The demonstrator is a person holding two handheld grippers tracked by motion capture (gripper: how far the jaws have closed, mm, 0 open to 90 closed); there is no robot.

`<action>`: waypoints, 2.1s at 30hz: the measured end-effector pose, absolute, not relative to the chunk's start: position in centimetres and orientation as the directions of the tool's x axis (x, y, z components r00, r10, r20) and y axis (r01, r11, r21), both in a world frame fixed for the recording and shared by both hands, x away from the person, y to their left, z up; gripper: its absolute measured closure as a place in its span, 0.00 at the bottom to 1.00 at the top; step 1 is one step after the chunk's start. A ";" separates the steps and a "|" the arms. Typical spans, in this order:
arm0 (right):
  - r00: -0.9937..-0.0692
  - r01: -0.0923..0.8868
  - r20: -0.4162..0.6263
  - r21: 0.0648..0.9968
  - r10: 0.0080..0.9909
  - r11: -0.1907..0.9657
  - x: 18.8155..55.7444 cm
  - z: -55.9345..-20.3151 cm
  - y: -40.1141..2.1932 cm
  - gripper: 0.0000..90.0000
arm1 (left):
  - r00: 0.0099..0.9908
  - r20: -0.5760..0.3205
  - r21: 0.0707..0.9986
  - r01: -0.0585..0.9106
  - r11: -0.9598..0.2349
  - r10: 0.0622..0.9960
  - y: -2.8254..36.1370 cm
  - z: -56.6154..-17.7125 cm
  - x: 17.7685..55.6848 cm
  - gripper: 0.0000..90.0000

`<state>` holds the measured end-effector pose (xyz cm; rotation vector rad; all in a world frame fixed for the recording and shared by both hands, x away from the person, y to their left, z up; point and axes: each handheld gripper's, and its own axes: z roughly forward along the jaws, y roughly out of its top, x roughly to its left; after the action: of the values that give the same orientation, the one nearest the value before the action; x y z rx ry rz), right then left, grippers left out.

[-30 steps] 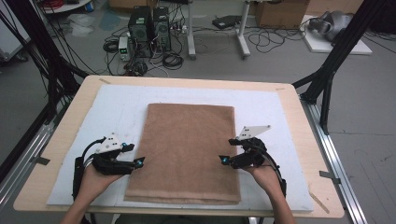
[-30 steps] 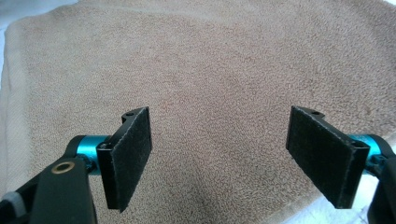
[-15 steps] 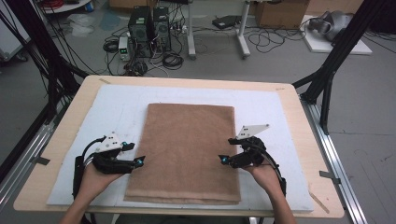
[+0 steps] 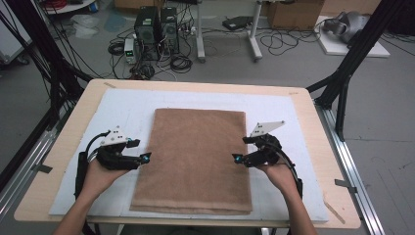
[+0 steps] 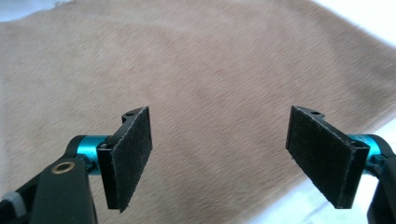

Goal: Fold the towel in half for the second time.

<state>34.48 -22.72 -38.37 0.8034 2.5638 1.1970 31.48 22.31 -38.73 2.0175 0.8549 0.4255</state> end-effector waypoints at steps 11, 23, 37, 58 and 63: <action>-0.810 0.360 -0.004 0.787 0.587 0.502 38.3 -34.3 -22.9 0.28 | 0.637 -0.049 0.839 0.444 -0.315 0.769 21.2 -35.7 37.4 0.41; -0.730 0.476 0.036 0.743 0.683 0.470 42.9 -38.5 -23.3 0.29 | 0.611 -0.043 0.835 0.456 -0.307 0.790 20.5 -39.4 41.4 0.41; -0.667 0.534 -0.003 0.696 0.745 0.481 43.9 -42.8 -23.2 0.37 | 0.594 -0.013 0.709 0.572 -0.412 0.804 19.3 -43.3 43.0 0.41; -0.652 0.612 0.119 0.666 0.749 0.427 44.4 -43.8 -22.9 0.73 | 0.539 -0.096 0.736 0.604 -0.304 0.837 20.0 -44.3 42.5 0.63; -0.672 0.621 0.190 0.672 0.716 0.404 44.6 -43.9 -23.2 0.87 | 0.557 -0.130 0.733 0.611 -0.299 0.821 20.1 -44.2 42.5 0.80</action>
<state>44.58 -23.18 -43.95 1.2076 2.5227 1.1217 42.52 20.08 -44.20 2.0242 1.1483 0.3476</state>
